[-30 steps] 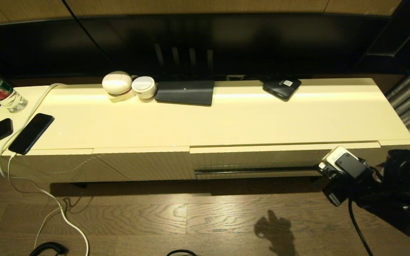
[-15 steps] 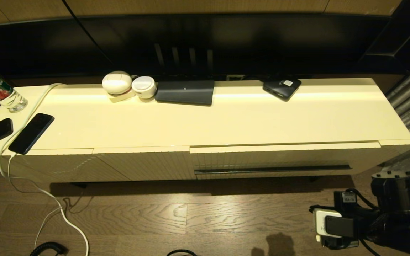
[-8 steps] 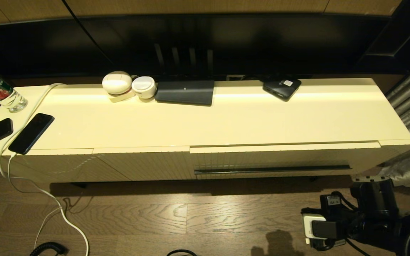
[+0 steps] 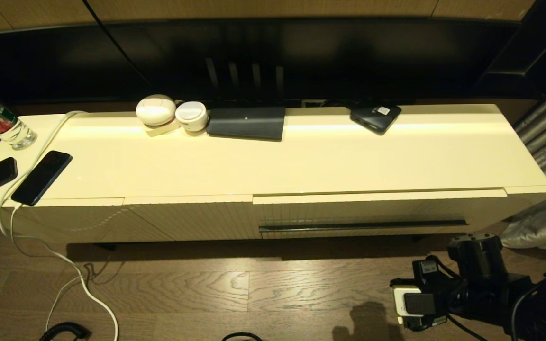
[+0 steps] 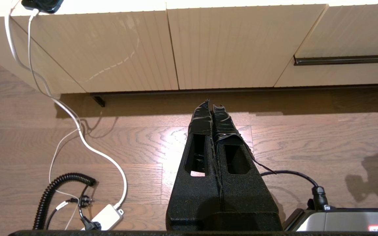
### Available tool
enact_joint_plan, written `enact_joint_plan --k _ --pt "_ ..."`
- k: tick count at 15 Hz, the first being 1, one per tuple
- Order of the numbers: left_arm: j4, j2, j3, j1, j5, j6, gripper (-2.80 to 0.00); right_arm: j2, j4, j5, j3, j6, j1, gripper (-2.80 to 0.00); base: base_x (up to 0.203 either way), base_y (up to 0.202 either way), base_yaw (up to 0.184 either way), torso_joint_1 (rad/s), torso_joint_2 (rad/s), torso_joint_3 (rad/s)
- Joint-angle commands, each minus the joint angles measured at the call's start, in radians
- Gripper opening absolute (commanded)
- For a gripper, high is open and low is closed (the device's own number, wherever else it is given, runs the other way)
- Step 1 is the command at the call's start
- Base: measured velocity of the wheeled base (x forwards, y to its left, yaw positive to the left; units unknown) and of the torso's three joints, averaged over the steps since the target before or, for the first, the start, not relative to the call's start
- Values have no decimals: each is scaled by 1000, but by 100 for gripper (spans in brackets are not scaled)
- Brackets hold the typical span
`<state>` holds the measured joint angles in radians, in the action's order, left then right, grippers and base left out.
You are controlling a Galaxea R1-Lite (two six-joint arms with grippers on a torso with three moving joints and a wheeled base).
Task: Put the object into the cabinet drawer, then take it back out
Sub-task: Open the drawer
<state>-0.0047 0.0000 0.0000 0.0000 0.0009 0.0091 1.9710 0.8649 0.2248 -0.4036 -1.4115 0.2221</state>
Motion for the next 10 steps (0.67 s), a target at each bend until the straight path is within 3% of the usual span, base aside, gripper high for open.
enact_joint_plan --k 1,2,10 --pt "0 0 2 0 -1 0 -280 -9 9 -24 10 -8 -11 -280 0 0 0 0 0 0" --pt "0 0 2 0 -1 0 -280 -20 11 -24 18 -6 -21 0 0 0 0 0 0 0" --pt "0 0 2 0 1 0 -280 11 2 -21 -18 -12 -49 0 0 0 0 0 0 0"
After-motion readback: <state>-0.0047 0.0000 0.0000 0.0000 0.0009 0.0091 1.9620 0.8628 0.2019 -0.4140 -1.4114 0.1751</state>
